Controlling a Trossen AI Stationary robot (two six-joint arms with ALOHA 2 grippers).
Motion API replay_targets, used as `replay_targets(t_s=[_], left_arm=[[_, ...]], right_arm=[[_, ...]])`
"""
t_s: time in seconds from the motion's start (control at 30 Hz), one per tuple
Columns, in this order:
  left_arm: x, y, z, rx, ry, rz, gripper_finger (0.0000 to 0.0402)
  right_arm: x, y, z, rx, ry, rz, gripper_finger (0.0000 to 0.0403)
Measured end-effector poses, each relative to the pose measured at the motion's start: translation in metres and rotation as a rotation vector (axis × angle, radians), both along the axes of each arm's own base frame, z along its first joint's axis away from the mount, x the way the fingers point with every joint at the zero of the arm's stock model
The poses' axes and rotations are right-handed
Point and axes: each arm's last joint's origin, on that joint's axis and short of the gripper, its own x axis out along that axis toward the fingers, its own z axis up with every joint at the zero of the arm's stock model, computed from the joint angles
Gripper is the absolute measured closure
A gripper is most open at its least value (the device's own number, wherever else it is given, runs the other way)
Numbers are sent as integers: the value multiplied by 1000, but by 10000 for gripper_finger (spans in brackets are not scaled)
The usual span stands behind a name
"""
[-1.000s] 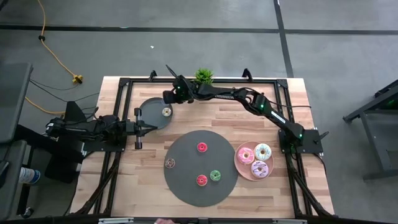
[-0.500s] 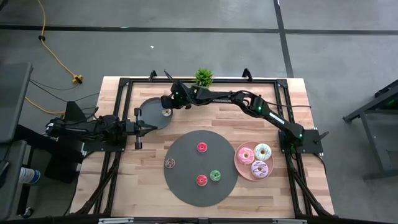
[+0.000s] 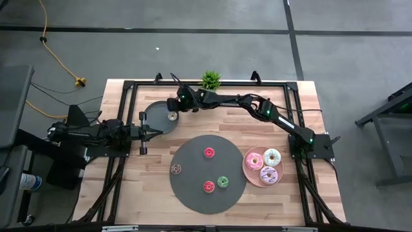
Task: Pick & Place donuts
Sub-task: Put the small blue donut on the gray plate
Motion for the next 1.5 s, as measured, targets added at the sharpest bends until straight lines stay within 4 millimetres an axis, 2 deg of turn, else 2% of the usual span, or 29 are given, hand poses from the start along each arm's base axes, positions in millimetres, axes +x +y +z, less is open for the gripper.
replay_targets(t_s=[0.23, 0.57, 1.07, 1.37, 1.5], left_arm=[[0, 0, 0, 0, 0, 0, 401], [0, 0, 0, 0, 0, 0, 401], [0, 0, 0, 0, 0, 0, 401], [0, 0, 0, 0, 0, 0, 401], [0, 0, 0, 0, 0, 1, 401]], right_arm=[[2, -1, -13, 7, -5, 5, 325], [3, 0, -12, -20, -11, 70, 321], [5, 1, -9, -23, -53, 130, 205], [5, 0, -6, -65, -62, 162, 186], [3, -1, 1, -102, -59, 181, 186]])
